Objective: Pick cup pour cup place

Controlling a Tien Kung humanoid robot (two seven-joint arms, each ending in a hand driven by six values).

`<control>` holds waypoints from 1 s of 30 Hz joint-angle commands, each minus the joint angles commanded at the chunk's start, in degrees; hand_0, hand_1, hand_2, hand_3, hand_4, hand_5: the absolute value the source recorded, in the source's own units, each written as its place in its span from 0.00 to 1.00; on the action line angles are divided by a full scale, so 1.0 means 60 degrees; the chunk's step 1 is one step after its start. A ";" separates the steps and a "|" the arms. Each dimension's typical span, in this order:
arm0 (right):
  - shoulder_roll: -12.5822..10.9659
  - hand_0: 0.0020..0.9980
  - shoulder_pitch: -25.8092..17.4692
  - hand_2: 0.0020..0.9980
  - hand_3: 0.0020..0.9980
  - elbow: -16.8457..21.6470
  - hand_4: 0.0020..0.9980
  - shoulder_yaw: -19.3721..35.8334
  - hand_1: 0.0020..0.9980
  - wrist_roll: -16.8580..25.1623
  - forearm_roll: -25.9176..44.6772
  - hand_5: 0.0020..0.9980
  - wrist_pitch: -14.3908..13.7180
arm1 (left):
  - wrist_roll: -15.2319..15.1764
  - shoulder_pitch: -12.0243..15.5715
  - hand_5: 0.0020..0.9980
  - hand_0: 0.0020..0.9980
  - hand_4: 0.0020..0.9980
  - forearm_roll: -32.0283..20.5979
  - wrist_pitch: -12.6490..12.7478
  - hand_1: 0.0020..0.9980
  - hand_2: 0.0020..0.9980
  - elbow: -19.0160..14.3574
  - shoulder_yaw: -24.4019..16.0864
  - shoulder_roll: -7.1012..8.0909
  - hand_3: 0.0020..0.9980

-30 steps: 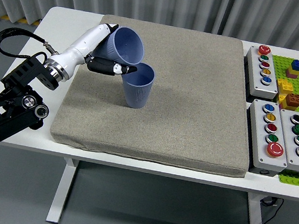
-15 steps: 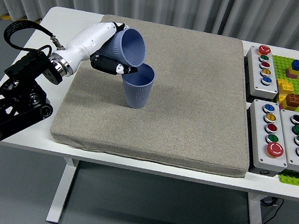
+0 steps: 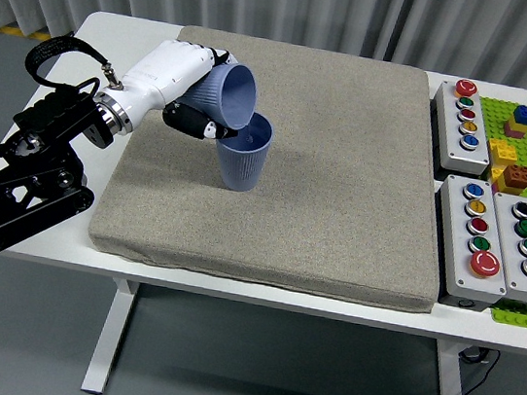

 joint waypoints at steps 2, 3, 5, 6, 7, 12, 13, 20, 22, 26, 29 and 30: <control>0.0001 0.64 0.0001 0.51 0.58 0.0000 0.00 -0.0007 0.60 -0.0001 0.0020 0.00 -0.0009 | 0.0028 -0.0028 0.19 0.46 0.78 0.0069 -0.0026 0.47 0.50 -0.0006 0.0024 0.0016 0.51; 0.0002 0.64 0.0001 0.51 0.58 0.0000 0.00 -0.0007 0.60 -0.0001 0.0022 0.00 -0.0009 | 0.0030 -0.0030 0.19 0.46 0.78 0.0073 -0.0028 0.47 0.50 -0.0007 0.0026 0.0018 0.51; 0.0004 0.64 -0.0004 0.51 0.58 0.0002 0.00 -0.0015 0.60 -0.0005 0.0030 0.00 -0.0011 | 0.0054 -0.0055 0.18 0.46 0.78 0.0197 -0.0073 0.47 0.50 -0.0018 0.0029 0.0015 0.51; 0.0005 0.64 -0.0007 0.51 0.58 0.0003 0.00 -0.0018 0.60 -0.0006 0.0033 0.00 -0.0012 | 0.0064 -0.0062 0.18 0.46 0.78 0.0254 -0.0091 0.47 0.50 -0.0021 0.0028 0.0012 0.51; 0.0004 0.64 -0.0009 0.51 0.58 0.0003 0.00 -0.0020 0.60 -0.0005 0.0033 0.00 -0.0011 | 0.0074 -0.0069 0.18 0.46 0.78 0.0315 -0.0107 0.47 0.50 -0.0024 0.0029 0.0010 0.51; 0.0005 0.64 -0.0028 0.51 0.58 0.0003 0.00 -0.0012 0.60 -0.0003 0.0017 0.00 -0.0005 | 0.0130 -0.0099 0.19 0.46 0.78 0.0681 -0.0239 0.47 0.50 -0.0023 0.0041 0.0003 0.51; 0.0004 0.64 -0.0030 0.51 0.58 0.0002 0.00 -0.0011 0.60 -0.0002 0.0020 0.00 -0.0006 | 0.0135 -0.0102 0.19 0.46 0.78 0.0723 -0.0274 0.47 0.50 -0.0016 0.0046 0.0003 0.51; 0.0006 0.64 -0.0025 0.51 0.58 0.0000 0.00 -0.0007 0.60 0.0001 0.0022 0.00 -0.0009 | 0.0144 -0.0110 0.19 0.46 0.78 0.0827 -0.0333 0.47 0.49 0.0074 0.0037 -0.0002 0.51; 0.0005 0.64 -0.0023 0.51 0.58 -0.0001 0.00 -0.0007 0.60 0.0001 0.0021 0.00 -0.0008 | 0.0151 -0.0118 0.19 0.47 0.78 0.0865 -0.0337 0.47 0.49 0.0079 0.0028 0.0001 0.50; -0.0001 0.64 -0.0007 0.51 0.58 -0.0004 0.00 -0.0010 0.60 0.0009 0.0037 0.00 -0.0011 | 0.0161 -0.0148 0.19 0.47 0.78 0.0935 -0.0355 0.47 0.49 0.0084 0.0002 0.0004 0.50; -0.0005 0.64 0.0015 0.51 0.58 -0.0005 0.00 -0.0020 0.60 0.0010 0.0051 0.00 -0.0013 | 0.0180 -0.0190 0.20 0.47 0.78 0.1098 -0.0388 0.47 0.49 0.0086 -0.0007 0.0011 0.50; -0.0006 0.64 0.0016 0.51 0.58 -0.0005 0.00 -0.0021 0.60 0.0010 0.0052 0.00 -0.0013 | 0.0181 -0.0194 0.20 0.47 0.78 0.1115 -0.0392 0.47 0.49 0.0086 -0.0008 0.0011 0.50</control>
